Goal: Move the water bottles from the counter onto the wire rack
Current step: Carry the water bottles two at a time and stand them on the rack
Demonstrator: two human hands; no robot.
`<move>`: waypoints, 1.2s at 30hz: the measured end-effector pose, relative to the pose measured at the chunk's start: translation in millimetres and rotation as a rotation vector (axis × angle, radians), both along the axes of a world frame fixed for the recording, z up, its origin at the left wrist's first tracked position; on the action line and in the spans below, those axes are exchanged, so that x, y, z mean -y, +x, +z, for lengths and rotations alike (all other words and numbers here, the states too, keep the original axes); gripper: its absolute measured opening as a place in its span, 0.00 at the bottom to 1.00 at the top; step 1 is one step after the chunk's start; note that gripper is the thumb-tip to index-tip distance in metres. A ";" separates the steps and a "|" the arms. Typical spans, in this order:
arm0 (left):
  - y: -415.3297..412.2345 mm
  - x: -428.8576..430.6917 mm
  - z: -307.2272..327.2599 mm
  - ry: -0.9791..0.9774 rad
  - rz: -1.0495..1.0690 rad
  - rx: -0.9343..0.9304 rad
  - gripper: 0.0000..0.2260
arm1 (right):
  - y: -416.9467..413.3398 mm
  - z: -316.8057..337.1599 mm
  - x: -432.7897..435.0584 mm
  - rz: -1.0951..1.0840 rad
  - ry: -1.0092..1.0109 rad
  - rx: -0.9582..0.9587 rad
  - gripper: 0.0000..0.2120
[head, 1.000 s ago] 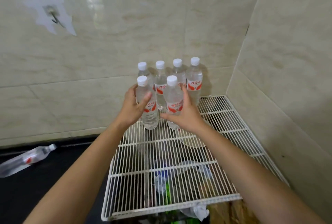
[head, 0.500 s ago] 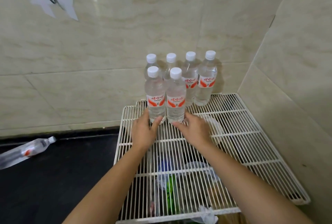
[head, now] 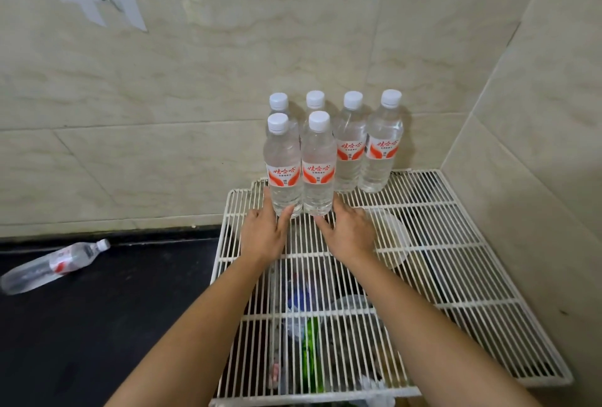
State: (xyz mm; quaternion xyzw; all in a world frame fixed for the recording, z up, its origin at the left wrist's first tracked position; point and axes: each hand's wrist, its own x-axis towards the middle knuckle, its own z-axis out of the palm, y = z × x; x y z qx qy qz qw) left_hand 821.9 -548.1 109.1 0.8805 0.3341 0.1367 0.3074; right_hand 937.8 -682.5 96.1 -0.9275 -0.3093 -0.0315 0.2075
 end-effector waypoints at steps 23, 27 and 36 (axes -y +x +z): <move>-341.0 31.2 72.4 0.617 0.725 -0.292 0.32 | -200.5 53.0 -64.1 0.779 0.305 0.186 0.33; -426.6 15.0 80.3 0.605 0.805 -0.297 0.33 | -285.5 59.8 -99.6 0.913 0.289 0.175 0.33; -626.8 -52.0 62.9 0.540 0.719 -0.467 0.33 | -473.2 17.5 -216.2 0.951 0.065 0.175 0.32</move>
